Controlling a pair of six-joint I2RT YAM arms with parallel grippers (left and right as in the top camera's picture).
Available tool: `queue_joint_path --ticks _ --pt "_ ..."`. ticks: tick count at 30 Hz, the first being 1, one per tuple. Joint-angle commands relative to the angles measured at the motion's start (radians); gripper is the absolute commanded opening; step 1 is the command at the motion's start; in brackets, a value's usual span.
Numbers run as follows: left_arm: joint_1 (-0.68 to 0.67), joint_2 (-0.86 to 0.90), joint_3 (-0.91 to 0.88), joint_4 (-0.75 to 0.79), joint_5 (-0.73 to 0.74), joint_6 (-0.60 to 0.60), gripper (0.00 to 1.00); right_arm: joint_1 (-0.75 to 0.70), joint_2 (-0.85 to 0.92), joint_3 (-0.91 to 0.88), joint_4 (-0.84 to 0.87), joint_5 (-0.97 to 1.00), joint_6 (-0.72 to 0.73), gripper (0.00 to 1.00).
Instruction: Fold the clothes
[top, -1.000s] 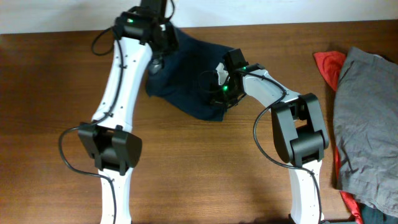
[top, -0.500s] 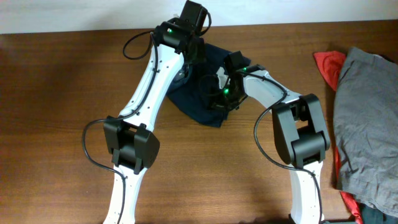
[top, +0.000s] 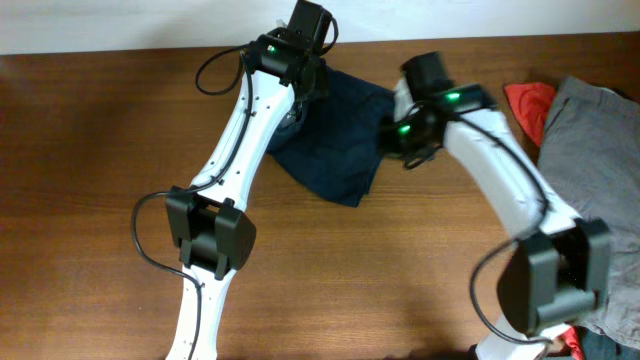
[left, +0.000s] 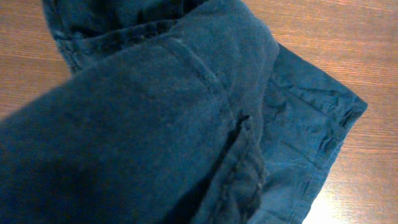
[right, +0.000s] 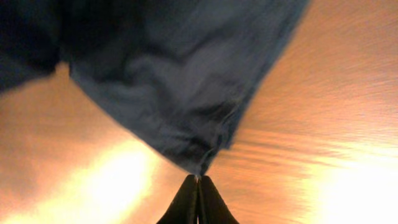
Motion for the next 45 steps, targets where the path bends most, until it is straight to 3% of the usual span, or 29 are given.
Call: queue_joint_path --ticks 1,8,14,18,24,33,39,45 --pt "-0.007 0.0 0.015 0.012 -0.011 0.029 0.0 -0.071 0.039 0.0 0.042 0.063 -0.044 0.04" --pt "-0.007 0.0 0.015 0.013 -0.01 0.031 0.0 -0.173 0.161 0.0 0.243 0.047 -0.075 0.04" --pt "-0.007 0.0 0.015 0.01 -0.01 0.036 0.0 -0.19 0.286 0.0 0.485 -0.169 -0.151 0.04" --pt "-0.007 0.0 0.015 -0.003 -0.008 0.043 0.0 -0.19 0.358 0.0 0.649 -0.268 -0.14 0.04" --pt "-0.007 0.0 0.015 -0.01 -0.008 0.082 0.0 -0.192 0.443 0.0 0.766 -0.258 -0.068 0.04" --pt "-0.007 -0.001 0.016 -0.003 0.03 0.088 0.0 -0.192 0.495 0.0 0.696 -0.15 -0.068 0.04" --pt "-0.013 -0.001 0.016 0.016 0.108 -0.027 0.0 -0.192 0.513 0.0 0.629 -0.146 -0.068 0.04" --pt "-0.066 0.033 0.015 0.064 0.094 -0.028 0.0 -0.192 0.513 0.0 0.602 -0.143 -0.068 0.04"
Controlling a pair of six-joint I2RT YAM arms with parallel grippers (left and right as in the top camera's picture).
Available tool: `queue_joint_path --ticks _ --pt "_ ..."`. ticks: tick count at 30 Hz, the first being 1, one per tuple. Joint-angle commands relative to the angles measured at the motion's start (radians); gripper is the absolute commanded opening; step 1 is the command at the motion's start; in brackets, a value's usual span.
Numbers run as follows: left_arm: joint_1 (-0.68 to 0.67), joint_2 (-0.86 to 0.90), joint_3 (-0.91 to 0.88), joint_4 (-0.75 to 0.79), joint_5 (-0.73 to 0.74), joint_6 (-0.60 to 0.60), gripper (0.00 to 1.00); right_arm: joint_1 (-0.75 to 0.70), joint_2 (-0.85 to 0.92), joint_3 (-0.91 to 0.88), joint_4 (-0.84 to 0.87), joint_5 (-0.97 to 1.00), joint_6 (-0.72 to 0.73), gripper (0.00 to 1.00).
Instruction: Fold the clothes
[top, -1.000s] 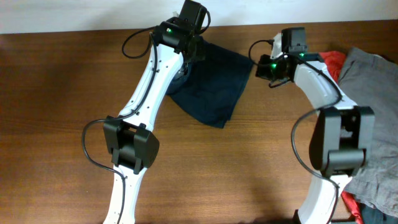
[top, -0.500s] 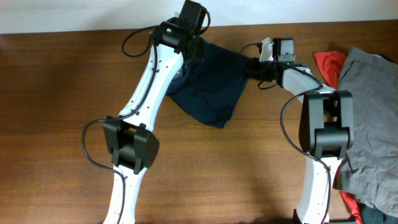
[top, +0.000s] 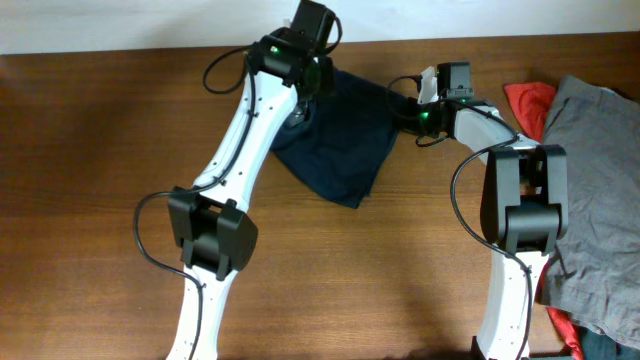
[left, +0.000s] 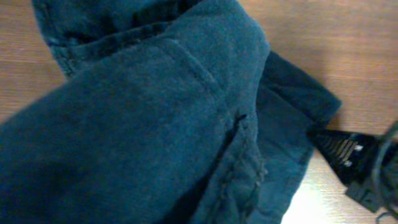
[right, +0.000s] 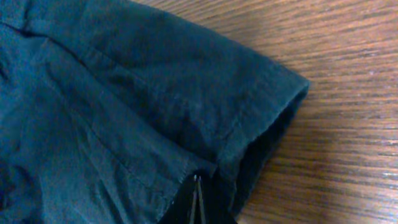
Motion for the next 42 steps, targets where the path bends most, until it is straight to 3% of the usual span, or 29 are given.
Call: queue_joint_path --ticks 1,11,15,17,20,26,33,37,42 --pt "-0.058 0.05 0.015 0.033 0.03 -0.027 0.01 0.001 0.04 -0.019 -0.043 0.048 0.005 0.04" --pt "-0.149 0.16 0.015 0.116 0.088 -0.032 0.01 0.001 0.04 -0.019 -0.09 0.048 0.005 0.04" --pt "-0.183 0.16 0.015 0.143 0.087 -0.05 0.17 0.001 0.04 -0.019 -0.1 0.048 0.005 0.04" --pt "-0.187 0.16 0.015 0.143 0.087 -0.05 0.33 0.001 0.04 -0.019 -0.104 0.047 0.005 0.04" --pt "-0.184 0.156 0.016 0.142 0.087 -0.031 0.44 0.001 0.04 -0.019 -0.115 0.047 0.005 0.04" --pt "-0.141 0.101 0.016 0.128 0.084 0.062 0.56 0.001 0.04 -0.019 -0.135 0.048 0.005 0.04" --pt "0.014 0.03 0.015 0.018 0.016 0.156 0.74 -0.067 0.01 -0.018 -0.211 0.016 0.001 0.04" --pt "0.106 0.04 0.012 -0.038 0.09 0.237 0.76 -0.148 -0.075 -0.018 -0.253 -0.078 -0.029 0.04" --pt "0.16 0.043 0.011 -0.001 0.31 0.259 0.55 -0.184 -0.198 -0.018 -0.304 -0.141 -0.052 0.04"
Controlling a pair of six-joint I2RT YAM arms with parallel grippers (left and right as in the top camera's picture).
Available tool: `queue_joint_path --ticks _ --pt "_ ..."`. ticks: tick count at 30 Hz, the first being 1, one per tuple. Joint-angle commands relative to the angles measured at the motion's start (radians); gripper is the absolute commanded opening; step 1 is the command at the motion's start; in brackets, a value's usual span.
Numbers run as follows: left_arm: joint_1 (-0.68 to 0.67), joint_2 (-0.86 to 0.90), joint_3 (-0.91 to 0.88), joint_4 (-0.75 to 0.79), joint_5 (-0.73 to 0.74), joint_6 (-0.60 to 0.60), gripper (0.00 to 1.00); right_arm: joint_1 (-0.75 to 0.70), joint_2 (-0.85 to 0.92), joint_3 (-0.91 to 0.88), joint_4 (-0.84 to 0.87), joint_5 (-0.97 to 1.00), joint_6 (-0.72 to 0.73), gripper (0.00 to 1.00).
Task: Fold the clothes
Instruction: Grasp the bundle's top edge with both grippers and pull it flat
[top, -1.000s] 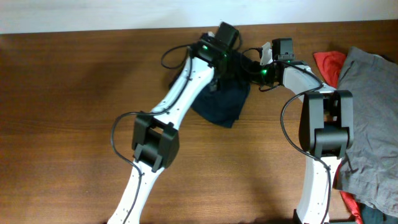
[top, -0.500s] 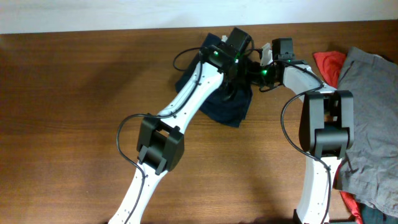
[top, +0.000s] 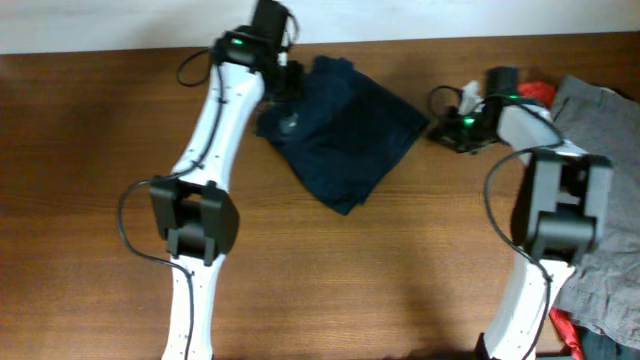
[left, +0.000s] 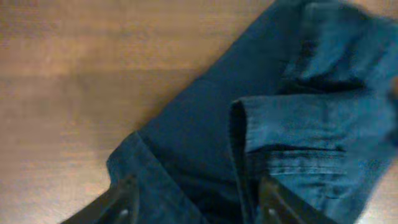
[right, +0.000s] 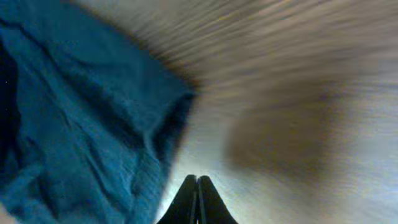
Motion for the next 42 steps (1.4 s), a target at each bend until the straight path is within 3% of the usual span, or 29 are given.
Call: queue_joint_path --ticks 1,6,10,13,18,21,26,30,33,36,42 --pt "-0.01 -0.019 0.006 0.045 0.212 0.049 0.52 0.004 -0.13 -0.005 -0.018 -0.04 -0.037 0.04" --pt "-0.106 -0.019 0.006 0.047 0.316 0.048 0.4 0.017 -0.156 -0.005 -0.034 -0.035 -0.036 0.04" --pt "-0.212 -0.019 0.006 0.034 0.32 0.049 0.4 0.015 -0.156 -0.005 -0.068 0.017 -0.036 0.04" --pt "-0.286 -0.019 0.007 0.005 0.284 0.104 0.47 0.015 -0.156 -0.005 -0.082 0.026 -0.037 0.04" --pt "-0.324 -0.042 0.043 -0.06 -0.032 0.108 0.48 0.018 -0.157 -0.005 -0.096 -0.066 -0.107 0.04" --pt "-0.28 -0.079 0.082 -0.078 -0.142 0.108 0.58 0.037 -0.157 -0.005 -0.099 -0.178 -0.174 0.05" --pt "-0.118 -0.105 0.087 -0.088 -0.143 0.109 0.76 0.109 -0.157 -0.005 -0.113 -0.238 -0.202 0.1" --pt "0.029 -0.062 0.083 -0.106 0.037 0.2 0.77 0.187 -0.157 -0.005 -0.111 -0.248 -0.217 0.15" --pt "0.116 0.011 0.083 -0.091 0.315 0.354 0.78 0.249 -0.157 -0.005 -0.093 -0.248 -0.217 0.17" --pt "0.158 0.095 0.083 -0.08 0.531 0.462 0.8 0.301 -0.155 -0.005 -0.053 -0.235 -0.212 0.13" --pt "0.176 0.258 0.083 -0.067 0.722 0.488 0.8 0.387 -0.151 -0.006 -0.027 0.026 -0.075 0.1"
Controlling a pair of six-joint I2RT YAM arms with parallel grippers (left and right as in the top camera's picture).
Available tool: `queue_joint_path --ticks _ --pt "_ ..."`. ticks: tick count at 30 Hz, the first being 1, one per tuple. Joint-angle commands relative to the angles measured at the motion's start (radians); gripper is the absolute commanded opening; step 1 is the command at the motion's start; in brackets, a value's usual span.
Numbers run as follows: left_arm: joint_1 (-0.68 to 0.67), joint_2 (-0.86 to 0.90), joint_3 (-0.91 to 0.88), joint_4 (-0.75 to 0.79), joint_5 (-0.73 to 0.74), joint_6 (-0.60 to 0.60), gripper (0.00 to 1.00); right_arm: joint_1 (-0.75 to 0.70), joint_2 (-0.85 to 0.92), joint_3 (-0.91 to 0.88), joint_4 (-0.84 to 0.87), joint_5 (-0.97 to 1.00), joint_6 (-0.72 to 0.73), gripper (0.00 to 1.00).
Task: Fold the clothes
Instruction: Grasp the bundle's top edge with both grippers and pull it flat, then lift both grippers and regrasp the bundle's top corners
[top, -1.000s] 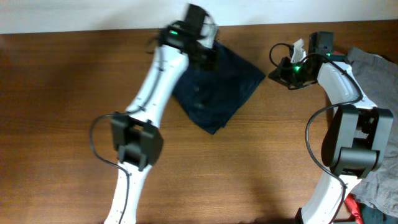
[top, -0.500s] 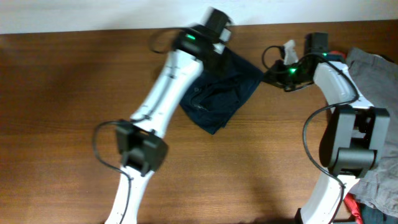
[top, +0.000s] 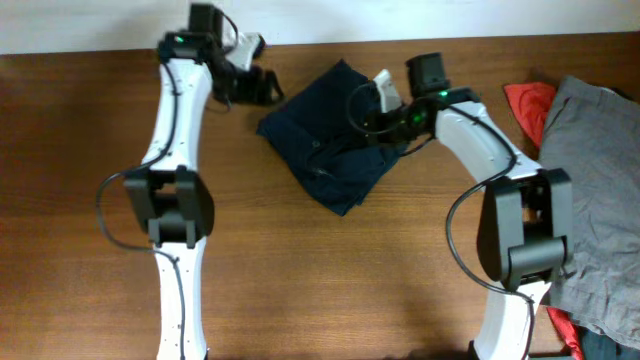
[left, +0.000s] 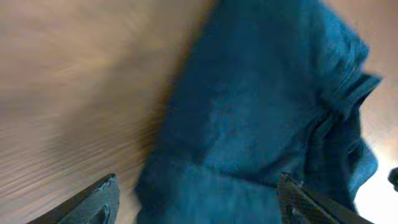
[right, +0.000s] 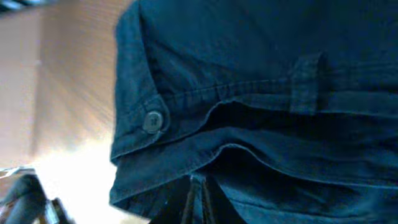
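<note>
A dark blue garment (top: 335, 160), folded into a rough bundle, lies on the wooden table (top: 90, 250) at the back centre. My left gripper (top: 266, 90) hovers just left of it, open wide; in the left wrist view the blue cloth (left: 261, 118) fills the space ahead of the spread fingers (left: 99, 200). My right gripper (top: 368, 132) is over the bundle's right part, shut, its tips (right: 198, 198) down at the waistband (right: 249, 106), near a button (right: 152, 120) and a belt loop (right: 307, 82).
A red cloth (top: 528, 100) and a large grey garment (top: 600, 170) lie piled at the table's right edge. The table's back edge runs close behind both grippers.
My left gripper has drawn back to the left, off the garment's edge, and stands open wide. My right gripper has come from the bare wood on the right onto the garment, still shut.
First both grippers were at the blue garment, the left buried in its cloth, the right shut at its right hem. Then the right stood off to the right. The left let go, leaving the bundle spread wider. Now the left is clear, the right over the waistband.
</note>
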Motion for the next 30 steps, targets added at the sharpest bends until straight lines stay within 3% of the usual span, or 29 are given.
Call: queue_joint_path --ticks 1,3,4,6,8,11,16,21,22,25,28,30 --pt "-0.013 0.107 0.001 0.001 0.279 0.094 0.8 0.049 -0.007 -0.003 0.003 0.201 0.09 0.1" --pt "-0.017 0.135 0.001 0.002 0.297 0.096 0.73 0.073 0.005 -0.003 0.003 0.258 0.105 0.1" --pt "-0.019 0.144 0.001 -0.003 0.293 0.096 0.65 0.086 0.013 -0.003 0.0 0.287 0.106 0.1" --pt "-0.019 0.153 0.001 -0.035 0.275 0.096 0.34 0.1 0.037 -0.003 -0.016 0.35 0.158 0.09" --pt "-0.017 0.153 0.001 -0.113 0.21 0.096 0.1 0.104 0.062 -0.003 -0.052 0.385 0.172 0.05" --pt "-0.004 0.148 0.001 -0.245 0.159 0.098 0.01 0.103 0.072 -0.003 -0.145 0.459 0.172 0.04" --pt "0.019 0.135 0.001 -0.444 0.122 0.145 0.01 0.103 0.072 -0.003 -0.291 0.563 0.152 0.04" --pt "0.023 0.069 -0.005 -0.444 0.057 0.098 0.01 0.103 0.048 -0.003 -0.377 0.584 0.102 0.04" --pt "0.023 0.053 -0.005 -0.444 0.046 0.099 0.06 0.103 0.037 -0.002 -0.383 0.582 0.091 0.04" --pt "0.025 -0.001 -0.004 -0.437 -0.077 0.099 0.34 0.103 -0.019 -0.002 -0.383 0.575 0.071 0.04" --pt "0.031 -0.082 -0.005 -0.444 -0.222 0.102 0.43 0.103 -0.112 -0.002 -0.38 0.53 0.011 0.05" --pt "0.031 -0.169 -0.005 -0.444 -0.237 0.087 0.44 0.103 -0.183 -0.002 -0.383 0.522 -0.011 0.05"
